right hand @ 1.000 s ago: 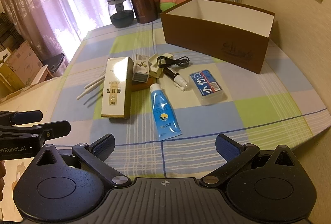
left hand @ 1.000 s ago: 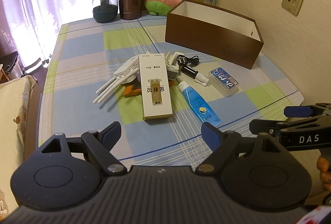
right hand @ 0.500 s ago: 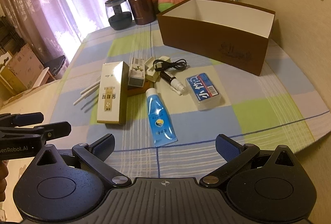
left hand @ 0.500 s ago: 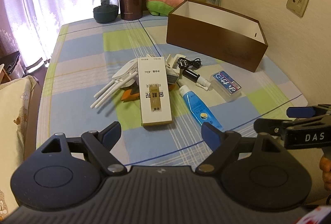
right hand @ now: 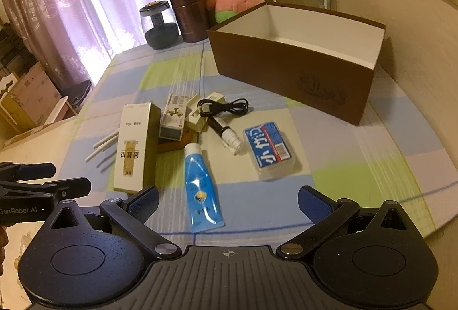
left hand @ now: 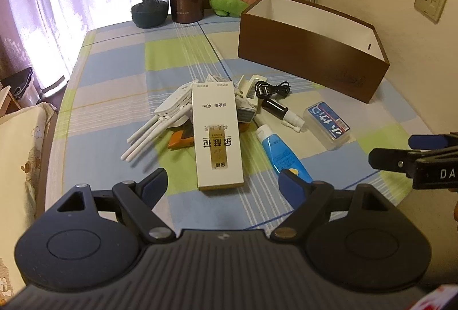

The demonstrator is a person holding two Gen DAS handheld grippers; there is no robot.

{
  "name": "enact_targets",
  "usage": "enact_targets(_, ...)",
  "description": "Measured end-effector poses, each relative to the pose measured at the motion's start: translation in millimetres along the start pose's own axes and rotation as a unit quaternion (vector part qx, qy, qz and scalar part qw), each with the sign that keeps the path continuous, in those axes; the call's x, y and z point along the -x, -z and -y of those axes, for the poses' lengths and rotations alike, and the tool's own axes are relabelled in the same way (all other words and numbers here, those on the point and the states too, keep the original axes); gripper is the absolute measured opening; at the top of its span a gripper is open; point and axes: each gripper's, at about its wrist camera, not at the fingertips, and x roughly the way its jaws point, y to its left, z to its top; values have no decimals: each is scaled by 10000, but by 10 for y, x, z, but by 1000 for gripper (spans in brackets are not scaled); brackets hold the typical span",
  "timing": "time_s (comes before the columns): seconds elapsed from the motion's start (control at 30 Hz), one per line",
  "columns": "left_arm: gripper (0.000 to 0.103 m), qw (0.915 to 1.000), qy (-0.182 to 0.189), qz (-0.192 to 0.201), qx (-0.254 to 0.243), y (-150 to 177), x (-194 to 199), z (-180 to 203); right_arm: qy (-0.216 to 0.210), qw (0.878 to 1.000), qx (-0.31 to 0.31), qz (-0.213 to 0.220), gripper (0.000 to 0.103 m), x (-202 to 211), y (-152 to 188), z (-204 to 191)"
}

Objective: Organize rigid objects
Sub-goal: 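Reach the left tool to the white box while the right tool reaches the floss case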

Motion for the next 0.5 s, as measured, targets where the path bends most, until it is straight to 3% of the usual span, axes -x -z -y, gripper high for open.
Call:
enact_targets(0.2,82,10000,-43,-6,33,-95,-192,28,-15,9994,277,209,100,-148,-157,135)
enact_targets(0.27,82,10000,-72,-11,38,-131,-262,42,-31,9992,320,228,95,-208,-205,195)
enact_targets(0.5,81,9998,-157,-74,62,-210,-575,89,-127,9987,498,40,91,-533,-331,366)
